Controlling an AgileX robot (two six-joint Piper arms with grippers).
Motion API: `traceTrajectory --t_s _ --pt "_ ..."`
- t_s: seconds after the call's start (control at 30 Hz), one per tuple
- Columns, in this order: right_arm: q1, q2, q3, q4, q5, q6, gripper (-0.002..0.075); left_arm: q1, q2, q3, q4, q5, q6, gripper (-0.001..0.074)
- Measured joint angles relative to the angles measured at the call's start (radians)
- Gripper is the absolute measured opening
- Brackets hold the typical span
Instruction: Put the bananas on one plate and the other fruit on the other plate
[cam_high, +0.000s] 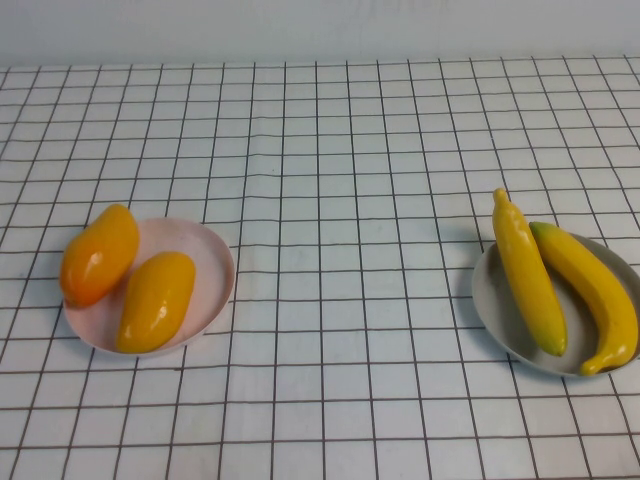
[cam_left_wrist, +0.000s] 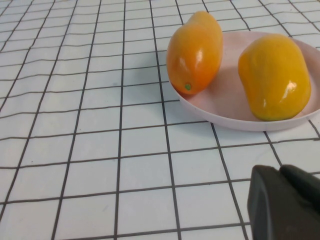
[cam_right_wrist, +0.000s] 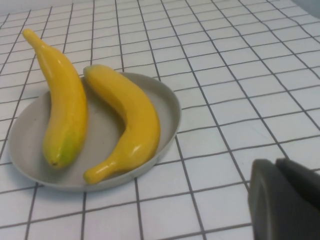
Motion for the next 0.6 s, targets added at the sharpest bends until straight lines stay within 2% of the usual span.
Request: traceTrajectory --t_s 0.6 --pt "0.000 0.000 0.000 0.019 0.011 -0.008 -0.0015 0.000 0.000 0.000 0.000 0.000 0.000 -0.0004"
